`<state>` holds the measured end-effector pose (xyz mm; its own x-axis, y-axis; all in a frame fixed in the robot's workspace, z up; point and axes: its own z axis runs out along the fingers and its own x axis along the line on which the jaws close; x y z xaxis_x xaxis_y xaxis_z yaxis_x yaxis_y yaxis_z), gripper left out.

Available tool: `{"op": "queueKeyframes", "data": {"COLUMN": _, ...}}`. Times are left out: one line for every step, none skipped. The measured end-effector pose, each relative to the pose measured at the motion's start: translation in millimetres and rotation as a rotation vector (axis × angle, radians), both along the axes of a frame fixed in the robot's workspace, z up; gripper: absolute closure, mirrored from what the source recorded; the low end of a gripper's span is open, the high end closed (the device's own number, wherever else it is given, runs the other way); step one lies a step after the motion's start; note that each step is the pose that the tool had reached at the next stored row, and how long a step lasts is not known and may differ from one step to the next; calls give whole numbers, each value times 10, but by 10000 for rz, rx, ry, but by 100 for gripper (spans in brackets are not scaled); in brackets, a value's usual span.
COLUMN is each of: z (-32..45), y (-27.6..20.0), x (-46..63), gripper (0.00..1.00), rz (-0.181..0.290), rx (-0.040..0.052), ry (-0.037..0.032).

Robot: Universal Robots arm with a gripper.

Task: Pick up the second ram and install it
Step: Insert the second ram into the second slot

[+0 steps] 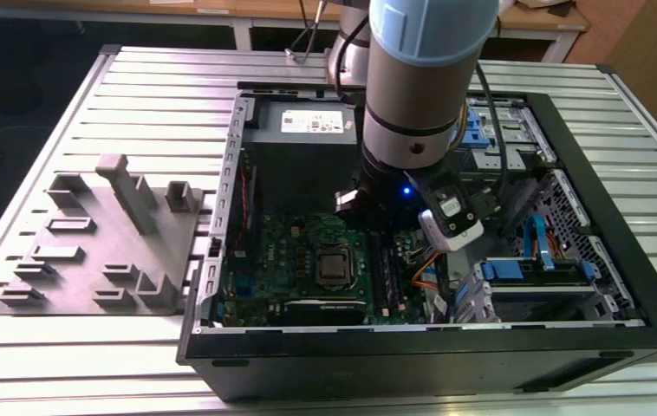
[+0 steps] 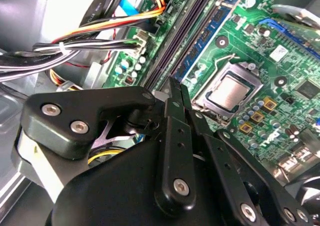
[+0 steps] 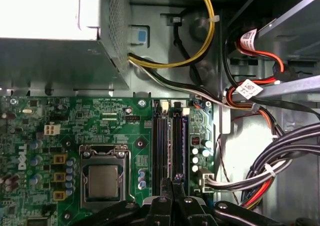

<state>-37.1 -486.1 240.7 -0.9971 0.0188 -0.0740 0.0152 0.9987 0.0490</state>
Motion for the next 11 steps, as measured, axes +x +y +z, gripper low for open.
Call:
{"op": "queueKeyframes", "data": {"z": -7, "y": 1, "x": 0, "gripper": 91, "rz": 1, "rx": 51, "ry": -1}}
{"op": "queueKeyframes", "data": {"z": -14, "y": 1, "x": 0, "gripper": 91, "rz": 0, "rx": 99, "ry": -2}}
{"op": "queueKeyframes", "data": {"z": -22, "y": 1, "x": 0, "gripper": 91, "rz": 0, "rx": 124, "ry": -2}}
{"op": "queueKeyframes", "data": {"z": -33, "y": 2, "x": 0, "gripper": 91, "rz": -1, "rx": 135, "ry": -3}}
{"op": "queueKeyframes", "data": {"z": -40, "y": 1, "x": 0, "gripper": 91, "rz": -1, "rx": 135, "ry": -2}}
{"op": "queueKeyframes", "data": {"z": -47, "y": 1, "x": 0, "gripper": 91, "rz": 0, "rx": 135, "ry": -2}}
{"op": "queueKeyframes", "data": {"z": -53, "y": 1, "x": 0, "gripper": 91, "rz": 1, "rx": 137, "ry": -1}}
{"op": "queueKeyframes", "data": {"z": -57, "y": 1, "x": -1, "gripper": 91, "rz": 2, "rx": 139, "ry": -2}}
{"op": "queueKeyframes", "data": {"z": -60, "y": 1, "x": -4, "gripper": 91, "rz": 1, "rx": 140, "ry": -2}}
{"op": "queueKeyframes", "data": {"z": -64, "y": 1, "x": -7, "gripper": 91, "rz": 0, "rx": 140, "ry": -1}}
{"op": "queueKeyframes", "data": {"z": -68, "y": 1, "x": -11, "gripper": 91, "rz": 0, "rx": 141, "ry": -2}}
